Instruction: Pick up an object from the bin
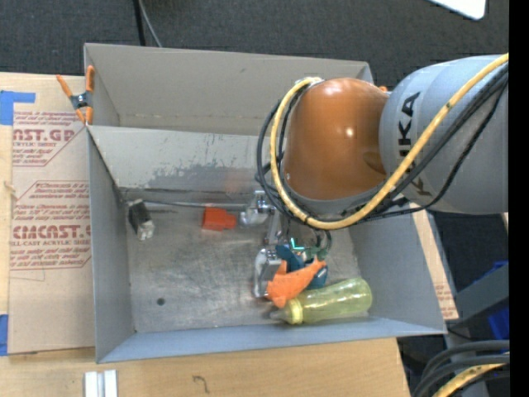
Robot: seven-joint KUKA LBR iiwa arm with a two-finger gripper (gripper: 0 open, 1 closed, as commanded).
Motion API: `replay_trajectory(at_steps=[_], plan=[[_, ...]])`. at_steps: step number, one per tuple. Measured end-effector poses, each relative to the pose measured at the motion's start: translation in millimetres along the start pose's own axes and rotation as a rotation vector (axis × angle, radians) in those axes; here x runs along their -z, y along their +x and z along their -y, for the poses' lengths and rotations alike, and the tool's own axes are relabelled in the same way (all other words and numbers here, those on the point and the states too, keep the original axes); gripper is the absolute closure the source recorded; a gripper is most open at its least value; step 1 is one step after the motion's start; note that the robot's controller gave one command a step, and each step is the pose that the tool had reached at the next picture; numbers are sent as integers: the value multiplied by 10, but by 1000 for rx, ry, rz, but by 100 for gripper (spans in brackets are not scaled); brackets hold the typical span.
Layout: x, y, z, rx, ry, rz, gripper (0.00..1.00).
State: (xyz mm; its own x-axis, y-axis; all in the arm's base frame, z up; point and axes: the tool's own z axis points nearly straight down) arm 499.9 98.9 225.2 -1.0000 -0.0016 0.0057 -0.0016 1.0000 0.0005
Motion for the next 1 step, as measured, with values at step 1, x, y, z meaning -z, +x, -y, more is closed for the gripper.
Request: replay_trajectory(at_steps=[1], plan=[[28,-15,5,-1,-1,7,0]])
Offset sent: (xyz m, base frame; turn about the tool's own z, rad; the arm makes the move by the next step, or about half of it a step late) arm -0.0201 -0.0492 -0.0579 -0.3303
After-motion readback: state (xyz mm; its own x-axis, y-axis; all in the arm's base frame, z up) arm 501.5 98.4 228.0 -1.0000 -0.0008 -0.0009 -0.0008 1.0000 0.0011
